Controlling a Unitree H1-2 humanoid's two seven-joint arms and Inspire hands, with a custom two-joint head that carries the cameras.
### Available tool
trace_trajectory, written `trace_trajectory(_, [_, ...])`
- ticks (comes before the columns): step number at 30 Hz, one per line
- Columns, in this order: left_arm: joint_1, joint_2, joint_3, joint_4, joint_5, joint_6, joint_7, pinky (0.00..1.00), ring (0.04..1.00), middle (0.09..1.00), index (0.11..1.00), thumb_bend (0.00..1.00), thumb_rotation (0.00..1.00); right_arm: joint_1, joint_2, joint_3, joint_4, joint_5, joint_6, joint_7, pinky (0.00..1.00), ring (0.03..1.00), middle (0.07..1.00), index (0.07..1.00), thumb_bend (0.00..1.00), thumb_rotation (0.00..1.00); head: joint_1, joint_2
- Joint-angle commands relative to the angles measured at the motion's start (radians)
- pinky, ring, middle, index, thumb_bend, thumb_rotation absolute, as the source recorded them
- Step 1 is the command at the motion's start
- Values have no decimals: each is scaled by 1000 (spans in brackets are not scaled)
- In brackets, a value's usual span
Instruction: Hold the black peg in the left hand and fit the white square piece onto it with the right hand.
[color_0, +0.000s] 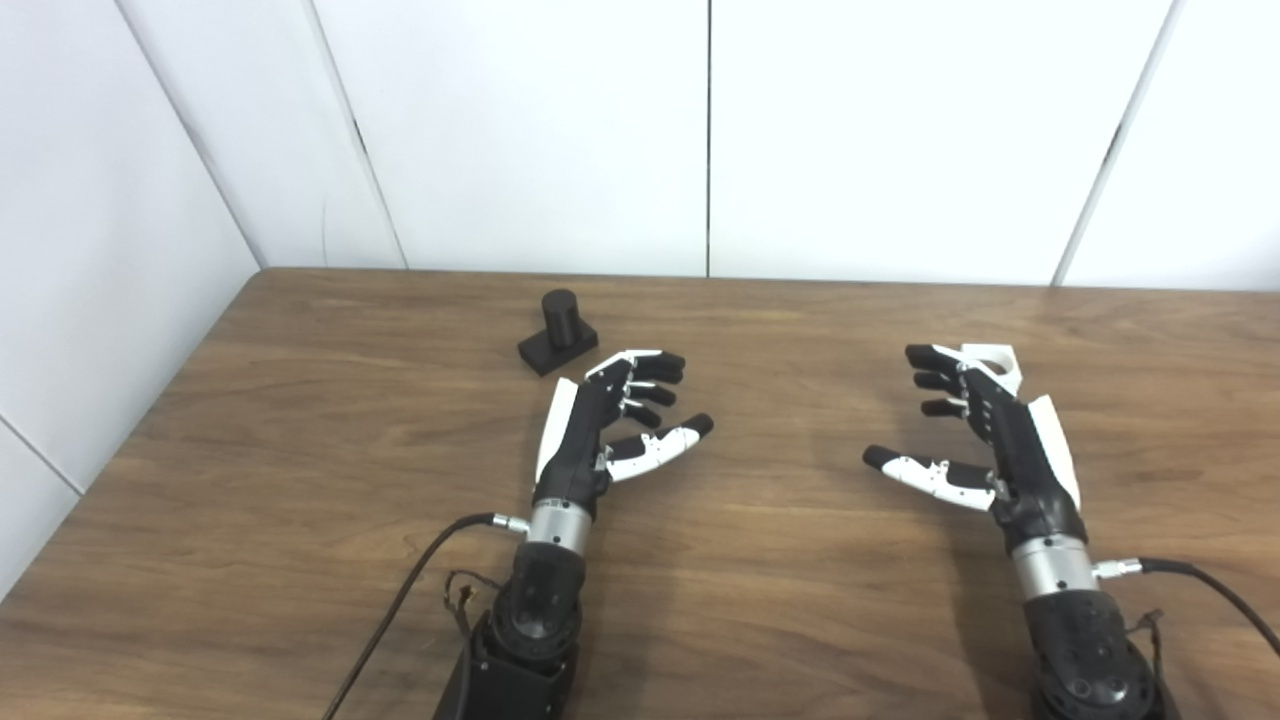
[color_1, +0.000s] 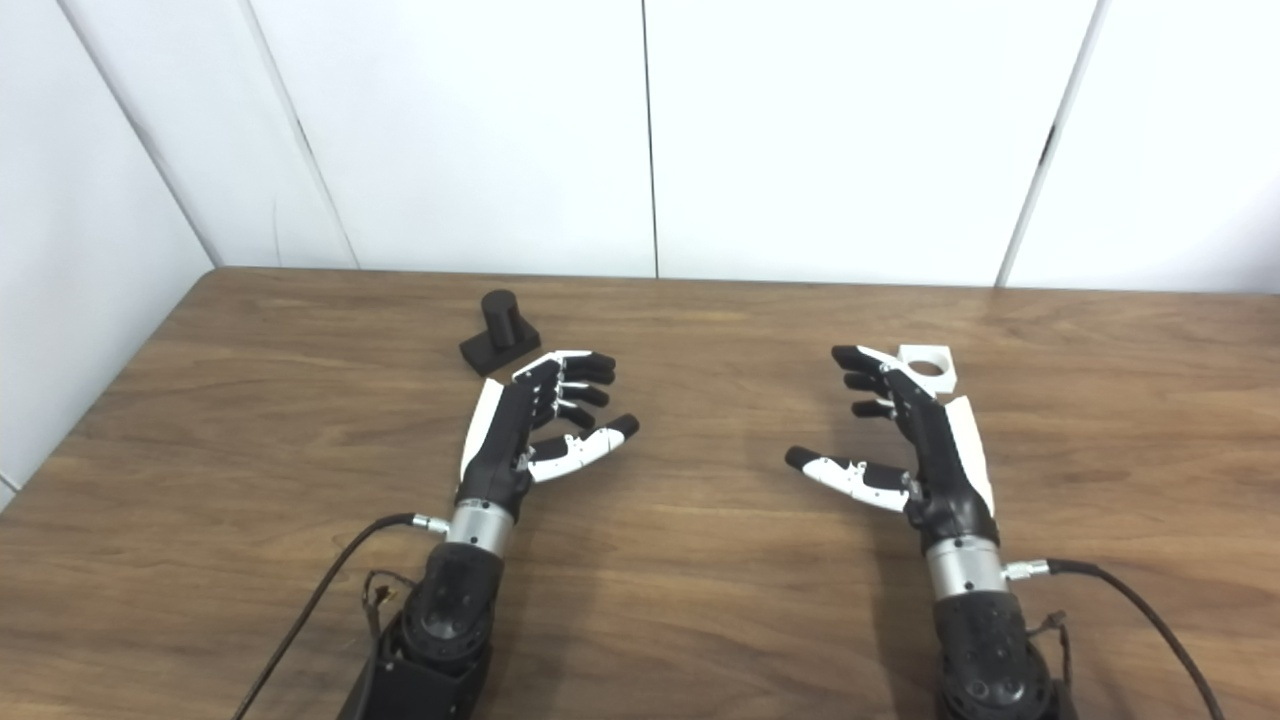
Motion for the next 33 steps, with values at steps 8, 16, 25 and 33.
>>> trace_trajectory(8, [-34, 3, -5, 3, 10, -35, 17, 503, 612, 672, 636, 642, 144, -36, -6, -8, -15, 3, -47, -10, 669, 769, 789, 758, 685, 67, 2, -4])
trace_trajectory(16, [-43, 31, -4, -48, 58, -3, 25, 500, 616, 689, 649, 643, 124, -40, -9, -11, -10, 11, -50, -6, 666, 772, 789, 755, 686, 70, 3, -4])
trace_trajectory(25, [-72, 88, 1, -102, 131, 69, 14, 537, 654, 704, 662, 702, 148, -51, -10, -14, -3, 13, -47, -8, 658, 762, 783, 746, 691, 75, 4, -7])
trace_trajectory(33, [-95, 148, -8, -126, 217, 118, 23, 583, 690, 717, 677, 689, 178, -56, -14, -16, -3, 9, -43, -8, 660, 758, 779, 748, 690, 74, 5, -8])
